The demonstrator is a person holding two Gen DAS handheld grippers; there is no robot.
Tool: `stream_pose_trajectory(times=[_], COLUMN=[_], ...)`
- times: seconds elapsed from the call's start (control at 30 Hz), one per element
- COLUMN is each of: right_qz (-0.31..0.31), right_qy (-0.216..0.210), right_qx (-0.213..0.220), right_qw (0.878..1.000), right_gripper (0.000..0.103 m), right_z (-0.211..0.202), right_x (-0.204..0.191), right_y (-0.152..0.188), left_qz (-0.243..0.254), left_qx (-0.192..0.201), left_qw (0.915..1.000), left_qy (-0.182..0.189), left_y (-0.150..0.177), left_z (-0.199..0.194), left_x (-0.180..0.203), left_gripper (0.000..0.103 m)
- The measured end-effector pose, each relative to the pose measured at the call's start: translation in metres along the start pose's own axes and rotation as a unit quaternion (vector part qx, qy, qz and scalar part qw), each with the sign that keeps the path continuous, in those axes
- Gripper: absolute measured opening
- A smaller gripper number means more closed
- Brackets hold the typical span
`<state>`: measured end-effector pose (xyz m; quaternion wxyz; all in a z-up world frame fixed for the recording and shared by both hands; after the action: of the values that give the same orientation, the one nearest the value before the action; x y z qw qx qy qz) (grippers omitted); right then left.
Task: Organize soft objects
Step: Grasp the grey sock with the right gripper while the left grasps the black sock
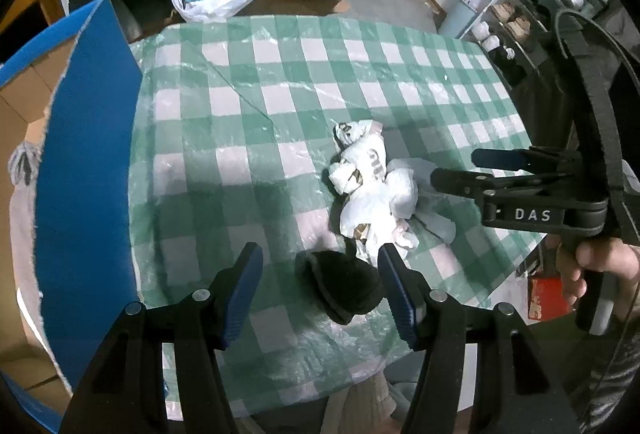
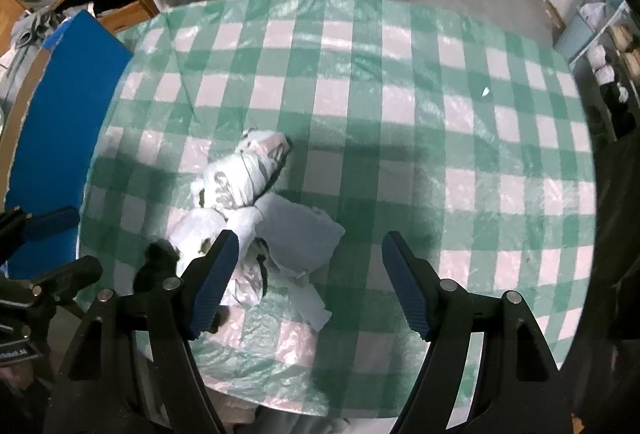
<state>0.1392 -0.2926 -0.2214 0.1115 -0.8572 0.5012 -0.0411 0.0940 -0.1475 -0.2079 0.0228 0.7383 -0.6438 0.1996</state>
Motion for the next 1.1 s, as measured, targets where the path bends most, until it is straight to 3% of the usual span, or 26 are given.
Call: stream_pose_trajectory(times=[0.23,0.3,0.37,0.57,0.67,1.1], right_qz=[-0.004,-0.002,0.001,0.009,0.024,0.085], right_qy=[-0.017,-0.017,-0.025,-0.021,-0.015,0.020], right_qx=[-0.019,-0.021,-0.026,-0.026,-0.022,-0.021], right_qw=[1.000,1.000,0.999,0.999,0.999,0.996], right_gripper=[0.072,0.063,0.044,0.027,0.025,0.025], right_z=[0.022,0.026,0.031,0.035,0.032,0.027], right_x=[-0.005,-0.004,-0.004,0.003,0.013,0.057], right_y=[0.005,0.005,0.005,0.004,0.003,0.019], left_qz=[0.006,0.007,0.008,0.009,0.009,0.013], left_qx=[-0.016,-0.020,-0.024,-0.029,-0.029,-0.045], left_qw=[0.9998,0.9998,0.9997,0.9995,0.9995,0.9989], left_qy=[-0.004,-0.005,-0.006,-0.007,-0.007,0.001], left_y=[0.009,0.011,0.013,0.014,0.014,0.021], left_z=[0.011,0.013,0.015,0.019,0.021,0.030], left_x=[0.001,0.001,0.001,0.002,0.004,0.015], left_gripper=[0.061,0.062,0.062,0.063,0.070,0.070])
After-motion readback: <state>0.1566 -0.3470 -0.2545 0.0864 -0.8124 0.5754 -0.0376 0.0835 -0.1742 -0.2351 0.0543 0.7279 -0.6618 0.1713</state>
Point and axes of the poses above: each gripper's, at about its wrist camera, not at the fingertips, and z roughly the way its jaws point, x to its right, y to its underside, the point moved 10 cm from there along z, roughly the way its jaws point, and after that the axes turned 15 degrees about -z, right-handed, at the moved point
